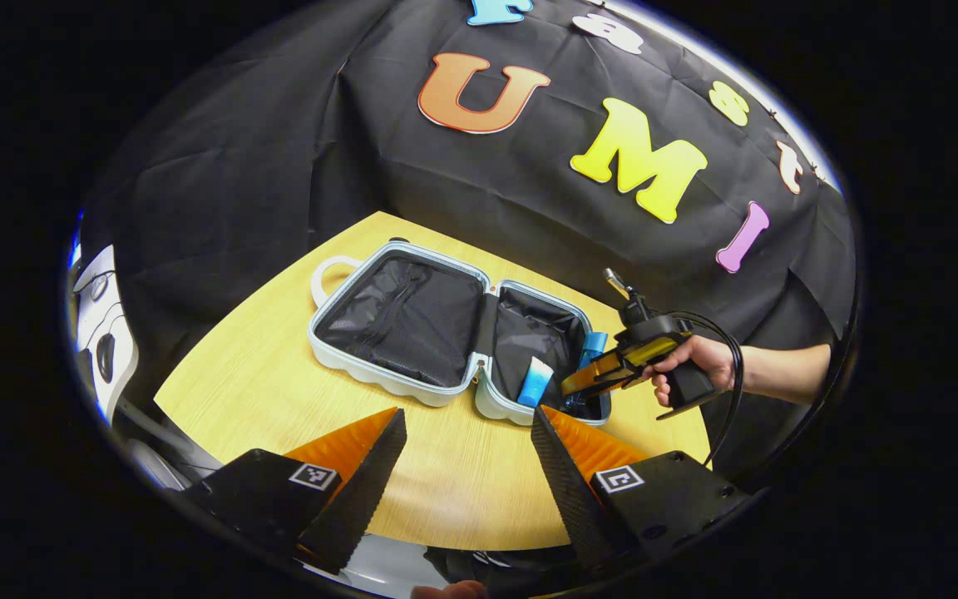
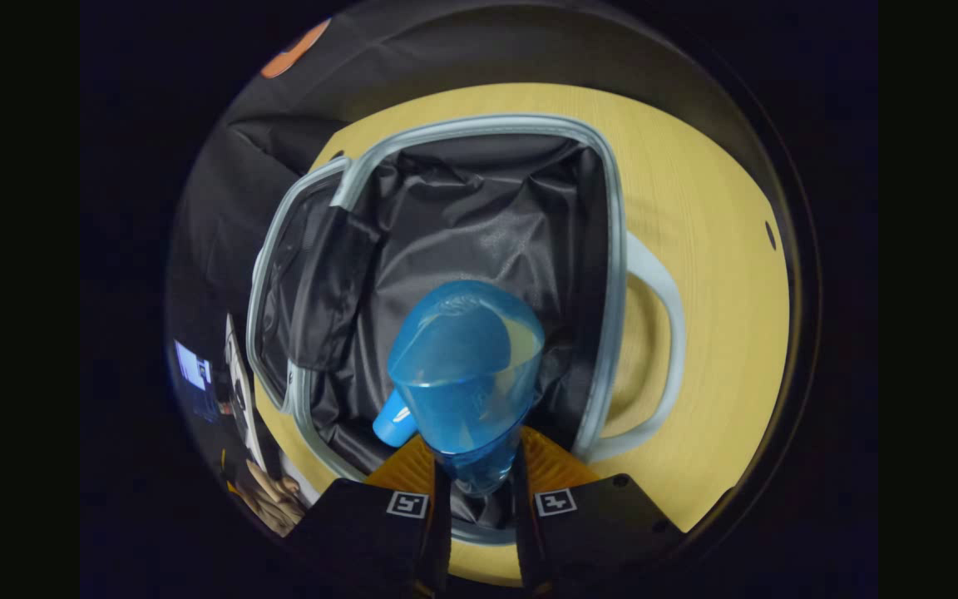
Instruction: First open the suitcase, pack the skin care products into it, and then close the suitcase.
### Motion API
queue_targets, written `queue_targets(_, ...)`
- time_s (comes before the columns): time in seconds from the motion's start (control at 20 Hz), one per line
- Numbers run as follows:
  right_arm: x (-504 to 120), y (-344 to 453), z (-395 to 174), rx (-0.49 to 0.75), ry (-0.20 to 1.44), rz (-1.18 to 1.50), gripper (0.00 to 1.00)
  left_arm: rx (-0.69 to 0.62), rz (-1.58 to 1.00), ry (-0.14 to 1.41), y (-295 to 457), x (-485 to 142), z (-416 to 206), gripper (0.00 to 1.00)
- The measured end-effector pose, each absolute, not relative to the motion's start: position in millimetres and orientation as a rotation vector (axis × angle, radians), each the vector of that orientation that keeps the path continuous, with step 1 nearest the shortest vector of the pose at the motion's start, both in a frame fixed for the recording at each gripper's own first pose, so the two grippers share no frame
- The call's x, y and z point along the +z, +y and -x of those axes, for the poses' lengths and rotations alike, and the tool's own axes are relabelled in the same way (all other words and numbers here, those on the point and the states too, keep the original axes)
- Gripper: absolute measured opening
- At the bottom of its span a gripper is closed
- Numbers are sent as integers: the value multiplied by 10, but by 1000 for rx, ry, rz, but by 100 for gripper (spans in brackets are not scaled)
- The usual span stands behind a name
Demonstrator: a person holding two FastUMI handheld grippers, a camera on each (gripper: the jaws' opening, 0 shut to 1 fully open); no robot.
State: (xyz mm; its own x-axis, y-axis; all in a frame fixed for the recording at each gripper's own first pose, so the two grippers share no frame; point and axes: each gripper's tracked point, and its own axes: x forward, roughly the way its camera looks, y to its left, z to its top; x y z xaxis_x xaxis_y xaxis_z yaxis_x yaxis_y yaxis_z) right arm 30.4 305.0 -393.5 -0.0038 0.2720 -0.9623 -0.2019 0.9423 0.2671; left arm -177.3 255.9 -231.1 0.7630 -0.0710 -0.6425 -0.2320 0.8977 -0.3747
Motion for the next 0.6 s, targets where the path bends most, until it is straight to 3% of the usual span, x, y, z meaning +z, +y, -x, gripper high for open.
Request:
queue_targets(0.3, -4133, 3116, -313, 124, 1678, -221, 30, 67, 456, 711, 2588, -2335, 1786, 97)
queue_targets(0.4, -4165, 3117, -311, 97, 1694, -224, 27, 51, 487, 693, 2581, -2286, 1773, 97)
queue_targets(0.5, -4156, 3127, -299, 103, 1689, -187, 34, 47, 485, 674, 2585, -2246, 1728, 97)
queue_targets(0.6, -4157, 3130, -297, 97, 1679, -170, 35, 45, 480, 671, 2583, -2265, 1691, 96)
